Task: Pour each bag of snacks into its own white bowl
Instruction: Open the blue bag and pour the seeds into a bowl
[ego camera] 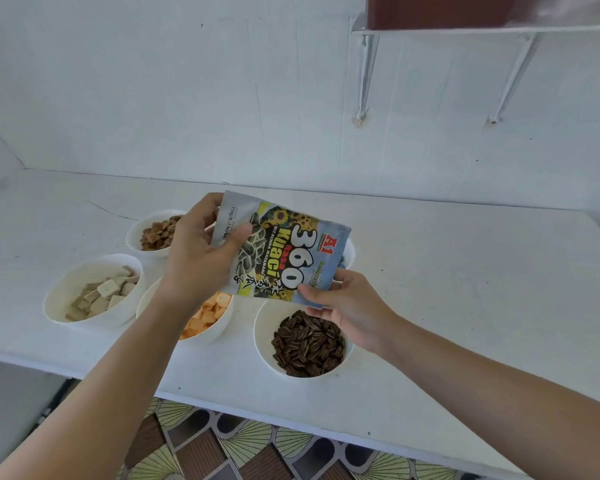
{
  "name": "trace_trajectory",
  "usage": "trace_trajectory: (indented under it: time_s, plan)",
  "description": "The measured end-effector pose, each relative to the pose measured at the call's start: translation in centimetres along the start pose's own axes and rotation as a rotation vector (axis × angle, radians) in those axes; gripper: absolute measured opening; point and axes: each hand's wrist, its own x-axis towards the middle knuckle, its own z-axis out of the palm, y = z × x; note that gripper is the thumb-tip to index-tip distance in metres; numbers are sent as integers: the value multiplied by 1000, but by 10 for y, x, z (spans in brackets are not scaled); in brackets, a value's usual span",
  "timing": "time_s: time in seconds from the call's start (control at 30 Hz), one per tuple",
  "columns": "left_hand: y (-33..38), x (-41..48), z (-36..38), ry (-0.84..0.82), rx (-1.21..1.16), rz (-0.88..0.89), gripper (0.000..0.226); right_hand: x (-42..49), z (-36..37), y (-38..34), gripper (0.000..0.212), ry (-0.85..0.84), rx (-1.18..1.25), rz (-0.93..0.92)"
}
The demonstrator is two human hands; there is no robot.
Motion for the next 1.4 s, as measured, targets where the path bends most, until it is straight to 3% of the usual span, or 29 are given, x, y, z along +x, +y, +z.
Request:
trace_trajectory:
  time_s: [0.13,0.23,0.3,0.47,0.73,0.83,0.93,1.03,1.23,1.4]
  plan:
    - [-9,-11,-8,-94,223,-53,59,5,-8,-1,27,83,-55,-47]
    - [-15,-20,-8,-64,203,-93,67,7,-10,-2,23,115,-81,-69]
    - [-20,-24,-11,-32,149,-118,56,10,-11,-2,19,131,-75,-87]
    - [-32,-30,-26,-28,252,-205,2,26,-4,-12,16,233,-54,-151]
    - [-44,-29,-75,-197,358,-226,25,48,51,-23,18,255,-67,-191]
    - [-45,-24,-109,-190,411,-263,35,57,88,-34,15,161,-113,-262]
    - [-39,-23,-151,-229,394,-291,26,67,136,-44,19,38,-174,-349]
    - [-25,-22,-191,-155,327,-264,43,78,193,-47,22,-82,-313,-434]
    - [-4,-40,-294,188,359,-163,22,100,318,-34,20,-316,-549,-571]
    - [7,-88,-383,407,399,-166,18,106,426,1,15,-481,-708,-731]
